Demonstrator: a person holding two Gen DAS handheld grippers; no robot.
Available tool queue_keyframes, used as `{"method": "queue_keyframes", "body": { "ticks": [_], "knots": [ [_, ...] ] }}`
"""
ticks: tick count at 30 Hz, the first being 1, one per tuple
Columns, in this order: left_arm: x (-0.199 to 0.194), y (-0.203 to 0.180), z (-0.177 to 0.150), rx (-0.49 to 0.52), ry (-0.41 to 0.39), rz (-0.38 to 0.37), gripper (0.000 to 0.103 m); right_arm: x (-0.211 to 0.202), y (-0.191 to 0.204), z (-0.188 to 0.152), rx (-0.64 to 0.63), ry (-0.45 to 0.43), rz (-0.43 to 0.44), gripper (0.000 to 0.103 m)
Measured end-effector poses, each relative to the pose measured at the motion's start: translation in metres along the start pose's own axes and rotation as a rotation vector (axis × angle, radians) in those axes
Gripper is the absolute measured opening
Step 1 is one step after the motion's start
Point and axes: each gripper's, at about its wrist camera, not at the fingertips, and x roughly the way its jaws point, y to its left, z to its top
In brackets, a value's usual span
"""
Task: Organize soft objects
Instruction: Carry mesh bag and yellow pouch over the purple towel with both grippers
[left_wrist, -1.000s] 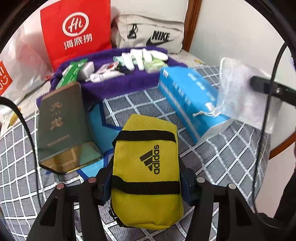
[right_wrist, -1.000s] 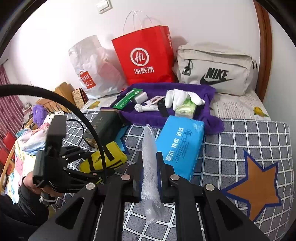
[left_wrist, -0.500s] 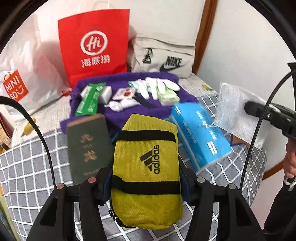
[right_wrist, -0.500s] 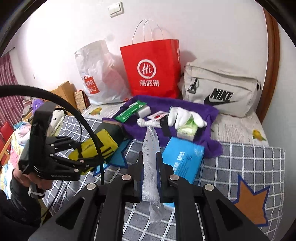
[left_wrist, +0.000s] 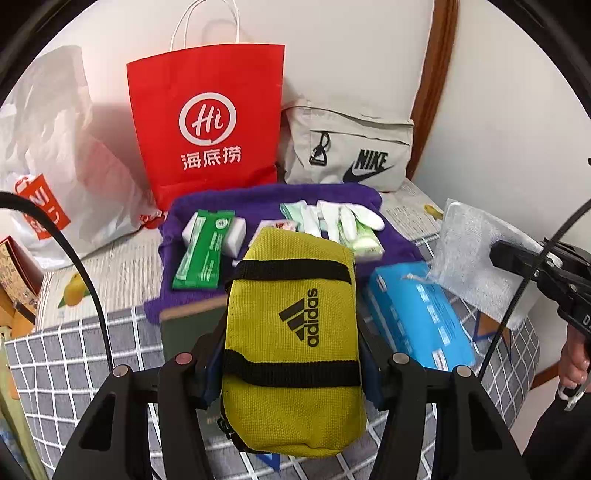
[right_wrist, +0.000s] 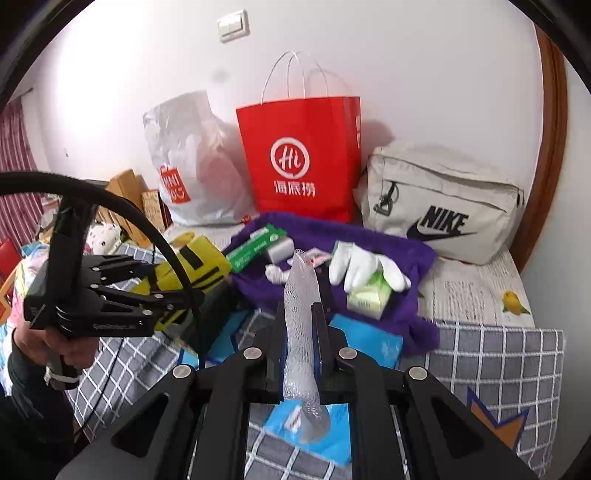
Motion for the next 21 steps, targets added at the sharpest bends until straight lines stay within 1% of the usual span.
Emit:
{"method": "queue_keyframes", "body": {
  "ticks": [5,11,16,21],
  "knots": [
    [0.008,0.001,0.019,-0.011,-0.021,0.029,0.056,0.013,-0.010,0.014,0.003,-0.012,0.014,0.010],
    [0.020,0.010,0.041,-0.016,-0.038,0.081,0.056,0.034,-0.027,0.031,0.031,-0.019,0.020,0.010],
    [0.025,0.019,0.058,-0.012,-0.071,0.134,0.056,0.052,-0.040,0.047,0.046,-0.014,-0.011,0.010],
    [0.029,0.027,0.076,-0.024,-0.116,0.152,0.056,0.070,-0.047,0.059,0.041,0.000,-0.048,0.010]
  ]
}}
